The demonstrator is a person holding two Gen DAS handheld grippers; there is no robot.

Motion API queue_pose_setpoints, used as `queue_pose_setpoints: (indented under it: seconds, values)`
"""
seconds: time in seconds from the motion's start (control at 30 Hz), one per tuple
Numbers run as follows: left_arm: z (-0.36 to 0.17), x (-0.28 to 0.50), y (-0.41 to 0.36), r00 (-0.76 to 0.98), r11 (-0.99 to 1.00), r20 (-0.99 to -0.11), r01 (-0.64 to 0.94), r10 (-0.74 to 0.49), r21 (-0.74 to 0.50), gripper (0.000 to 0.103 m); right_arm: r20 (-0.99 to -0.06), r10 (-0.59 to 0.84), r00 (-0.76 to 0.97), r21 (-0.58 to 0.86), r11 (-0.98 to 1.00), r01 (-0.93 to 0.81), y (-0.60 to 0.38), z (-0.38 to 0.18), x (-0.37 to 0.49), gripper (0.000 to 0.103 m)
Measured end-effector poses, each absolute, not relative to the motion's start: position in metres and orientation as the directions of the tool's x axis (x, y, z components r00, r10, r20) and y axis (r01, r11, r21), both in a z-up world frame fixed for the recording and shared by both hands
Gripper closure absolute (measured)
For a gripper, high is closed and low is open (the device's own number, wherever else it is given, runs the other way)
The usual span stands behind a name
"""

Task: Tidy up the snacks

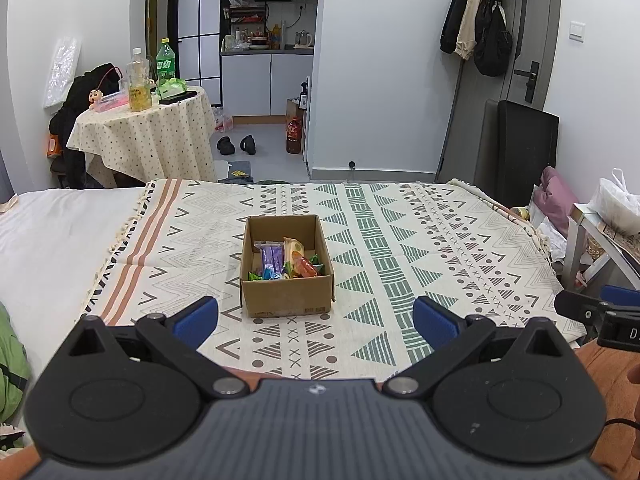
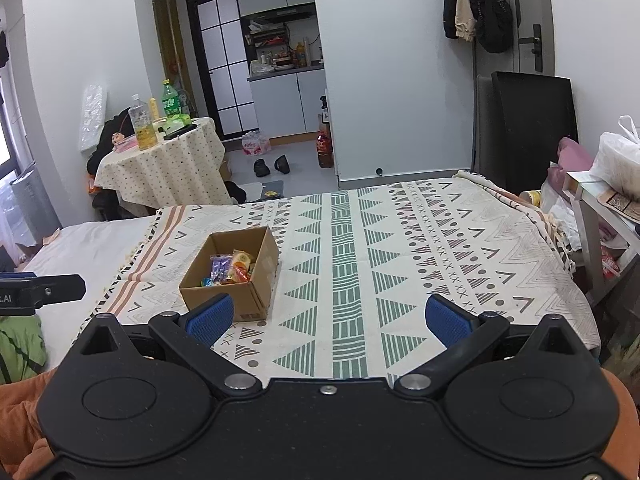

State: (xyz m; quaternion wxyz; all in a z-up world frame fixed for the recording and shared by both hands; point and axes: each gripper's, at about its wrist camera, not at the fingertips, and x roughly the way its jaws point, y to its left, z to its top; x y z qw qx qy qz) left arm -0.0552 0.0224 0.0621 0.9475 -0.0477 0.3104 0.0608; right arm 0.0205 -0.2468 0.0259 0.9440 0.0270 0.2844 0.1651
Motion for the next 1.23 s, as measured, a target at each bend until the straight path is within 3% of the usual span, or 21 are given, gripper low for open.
queue_pose_setpoints:
  seconds: [1.23]
  values:
    - [0.0614, -0.0567, 0.0169, 0.798, 0.989, -0.599, -0.134, 0.07, -0.064, 0.0, -0.534, 0.326, 0.78, 0.142, 0.944, -0.298, -0.2467, 0.0254, 0.0218, 0.0]
